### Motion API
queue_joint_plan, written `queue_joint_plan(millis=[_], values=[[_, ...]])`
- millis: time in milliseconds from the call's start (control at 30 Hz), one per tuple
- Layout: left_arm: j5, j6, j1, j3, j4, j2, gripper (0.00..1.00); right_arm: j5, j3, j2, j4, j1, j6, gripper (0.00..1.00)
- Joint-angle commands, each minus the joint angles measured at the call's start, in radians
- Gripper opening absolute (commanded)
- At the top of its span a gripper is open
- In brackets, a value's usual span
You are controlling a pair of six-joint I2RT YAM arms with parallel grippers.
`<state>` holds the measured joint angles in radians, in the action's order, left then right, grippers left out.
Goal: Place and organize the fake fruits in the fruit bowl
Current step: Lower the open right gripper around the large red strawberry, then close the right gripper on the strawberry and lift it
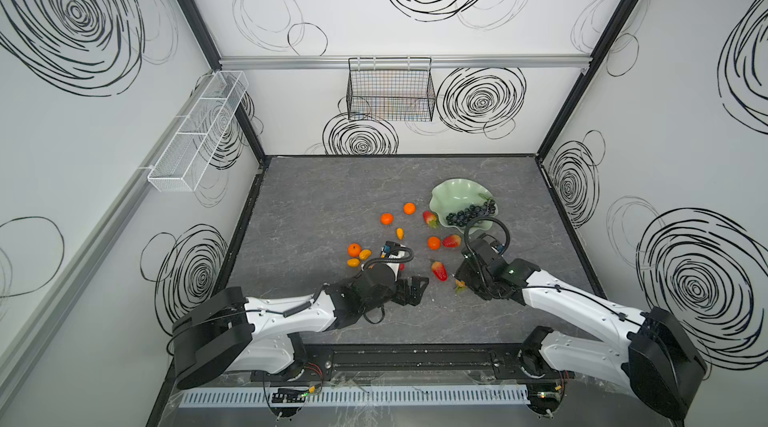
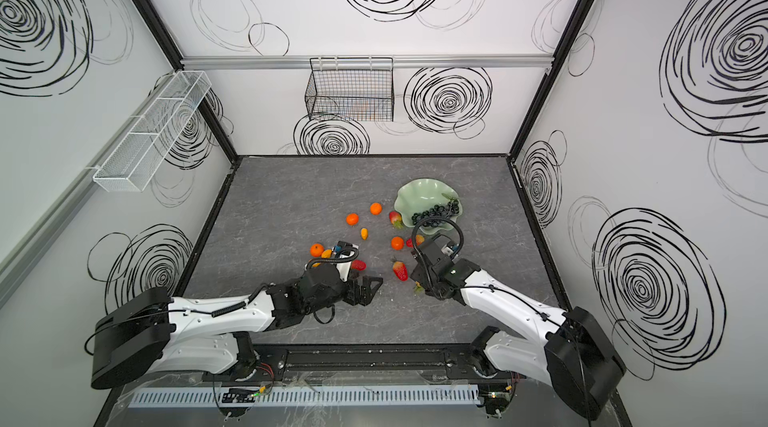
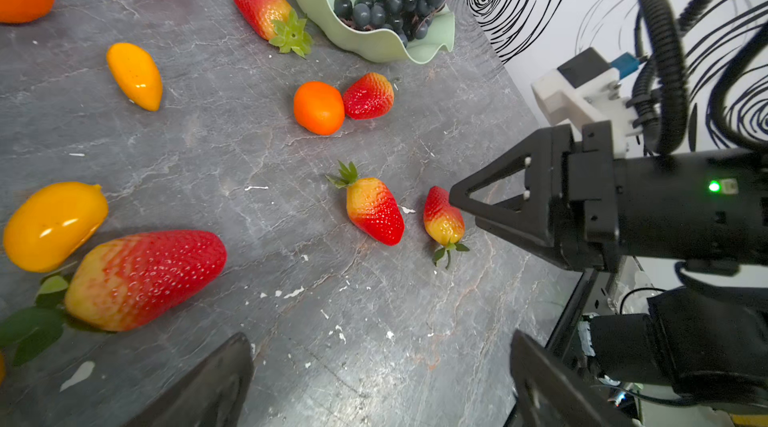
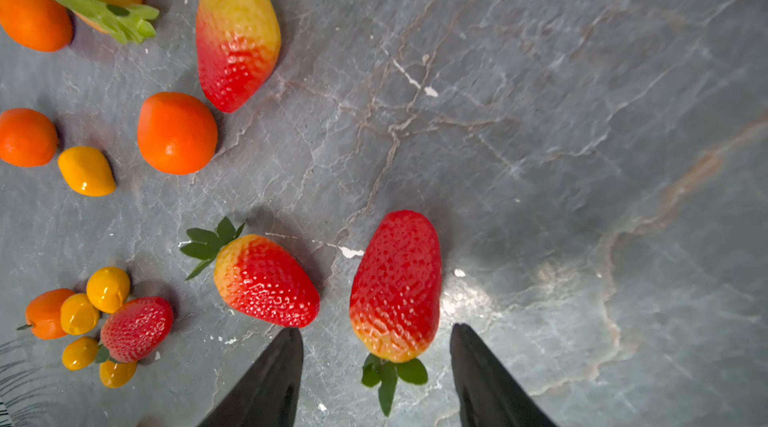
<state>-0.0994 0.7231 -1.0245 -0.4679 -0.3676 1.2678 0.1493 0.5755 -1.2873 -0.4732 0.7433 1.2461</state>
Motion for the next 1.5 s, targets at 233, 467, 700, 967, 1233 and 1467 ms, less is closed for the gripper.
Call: queue_joint_plan(millis=[233,467,700,967,1233,1467], values=[[0.018,0.01,0.009,-0.008,-0.057,0.013,0.99,-0.005,-0.04,-0.004,0.018,0.058,0.058,0.64],[0.044,0.013,0.009,-0.011,-0.063,0.032,0.99,-0.035,-0.044,-0.052,0.074,0.061,0.041,0.57],[0.049,0.013,0.009,-0.014,-0.065,0.033,0.99,-0.048,-0.025,-0.099,0.089,0.065,0.025,0.48],[0.05,0.01,0.009,-0.017,-0.064,0.035,0.99,-0.051,-0.029,-0.122,0.1,0.069,0.021,0.37],[0.039,0.015,0.009,-0.009,-0.061,0.019,0.99,-0.051,-0.031,-0.133,0.104,0.071,0.006,0.29],[0.04,0.015,0.009,-0.016,-0.06,0.027,0.99,-0.047,-0.038,-0.123,0.101,0.074,-0.002,0.21]])
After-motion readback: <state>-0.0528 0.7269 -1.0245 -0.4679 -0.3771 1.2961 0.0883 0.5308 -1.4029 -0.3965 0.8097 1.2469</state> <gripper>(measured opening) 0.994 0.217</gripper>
